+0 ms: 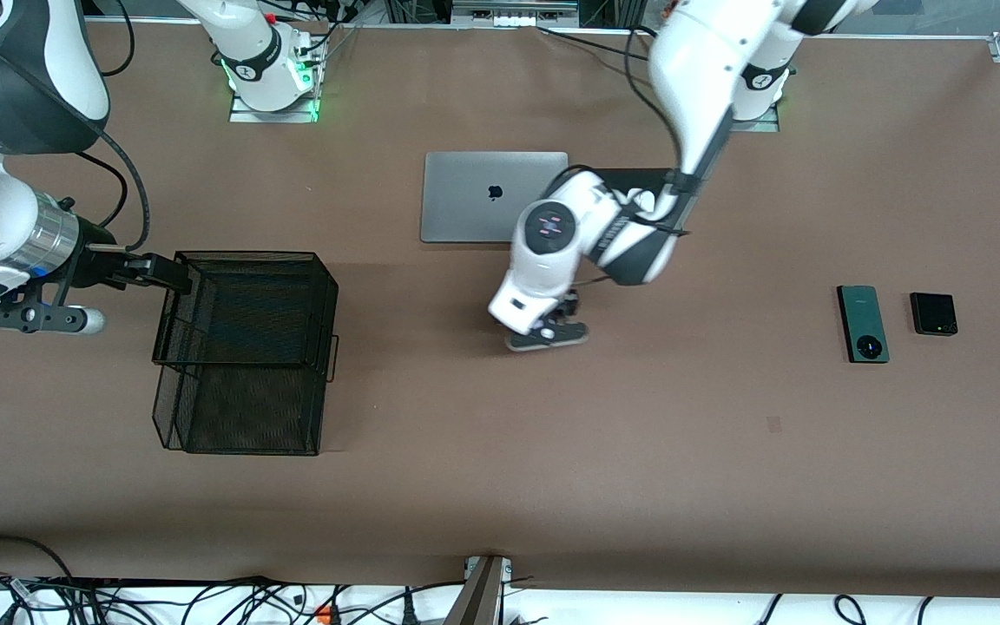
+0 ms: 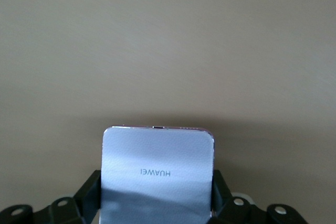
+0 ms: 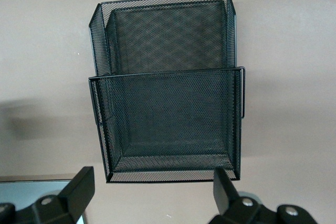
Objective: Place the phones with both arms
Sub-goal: 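Carry the white phone with the left gripper to beside the laptop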
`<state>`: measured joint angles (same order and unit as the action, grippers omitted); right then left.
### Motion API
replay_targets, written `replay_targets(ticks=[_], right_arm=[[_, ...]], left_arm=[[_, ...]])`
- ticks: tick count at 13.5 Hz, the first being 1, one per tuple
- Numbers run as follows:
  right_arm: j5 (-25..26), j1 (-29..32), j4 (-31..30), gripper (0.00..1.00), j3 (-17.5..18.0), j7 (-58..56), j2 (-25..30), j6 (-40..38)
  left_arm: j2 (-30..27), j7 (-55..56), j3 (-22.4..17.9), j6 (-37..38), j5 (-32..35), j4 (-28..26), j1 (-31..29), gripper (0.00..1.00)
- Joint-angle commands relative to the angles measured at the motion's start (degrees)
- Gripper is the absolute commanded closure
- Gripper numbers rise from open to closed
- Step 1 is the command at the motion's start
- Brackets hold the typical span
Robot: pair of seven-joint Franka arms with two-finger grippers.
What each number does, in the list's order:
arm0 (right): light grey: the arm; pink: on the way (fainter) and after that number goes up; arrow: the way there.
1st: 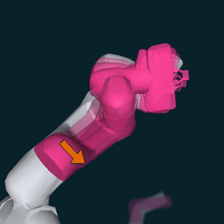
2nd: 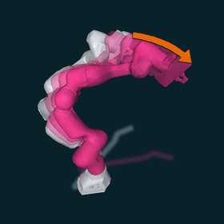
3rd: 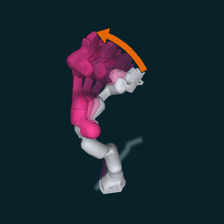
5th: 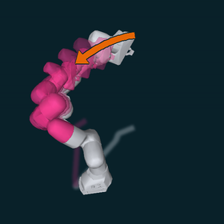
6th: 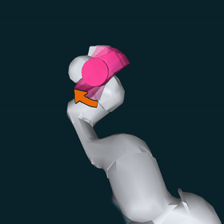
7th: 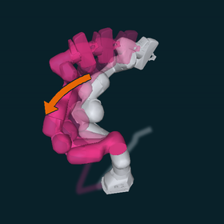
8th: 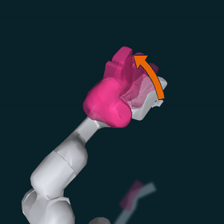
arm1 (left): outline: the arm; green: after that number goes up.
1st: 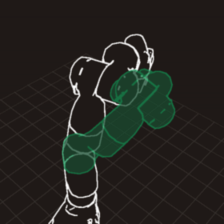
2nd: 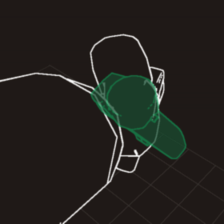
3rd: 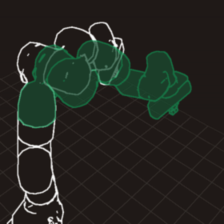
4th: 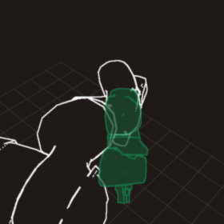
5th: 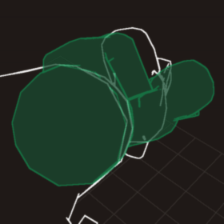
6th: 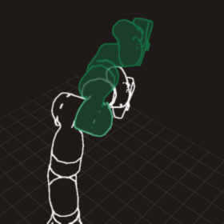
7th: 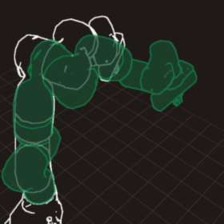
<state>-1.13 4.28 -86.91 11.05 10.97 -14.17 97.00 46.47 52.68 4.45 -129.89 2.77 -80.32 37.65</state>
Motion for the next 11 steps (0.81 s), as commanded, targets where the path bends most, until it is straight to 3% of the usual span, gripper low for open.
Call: replay_targets(ticks=[1,6,11], right_arm=[[0.51,-0.06,-0.54,0.00,0.20,0.64,0.46,0.47],[1.65,-0.15,-0.54,0.00,0.20,0.37,0.46,0.21],[1.74,-0.67,-0.36,0.00,0.20,0.64,0.46,0.21]], left_arm=[[8.53,3.37,-2.08,2.18,-0.49,13.22,4.52,0.97],[15.48,6.11,-8.74,1.48,-0.48,22.47,12.96,0.97],[17.87,8.49,-10.60,-0.27,-0.48,23.19,14.21,0.97]])
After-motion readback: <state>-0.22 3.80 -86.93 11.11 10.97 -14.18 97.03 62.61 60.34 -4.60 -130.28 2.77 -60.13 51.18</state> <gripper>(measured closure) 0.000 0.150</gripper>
